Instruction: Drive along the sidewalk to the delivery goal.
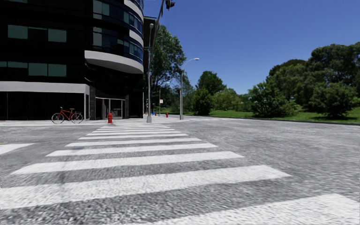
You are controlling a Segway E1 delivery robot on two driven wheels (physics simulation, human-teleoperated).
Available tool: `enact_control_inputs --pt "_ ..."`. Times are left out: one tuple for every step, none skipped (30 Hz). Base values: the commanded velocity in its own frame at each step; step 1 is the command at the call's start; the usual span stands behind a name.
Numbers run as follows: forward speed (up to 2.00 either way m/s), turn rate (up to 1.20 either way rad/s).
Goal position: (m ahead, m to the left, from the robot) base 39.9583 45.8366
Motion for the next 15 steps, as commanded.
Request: enact_control_inputs --pt "2.00 0.62" --pt "2.00 0.58" --pt "2.00 0.58" --pt "2.00 0.55" --pt "2.00 0.55" --pt "2.00 0.55" --pt "2.00 0.55" --pt "2.00 0.55" --pt "2.00 0.51" --pt "2.00 0.28" --pt "2.00 0.28" --pt "2.00 0.02" --pt "2.00 0.00" --pt "2.00 0.00" --pt "2.00 0.00"
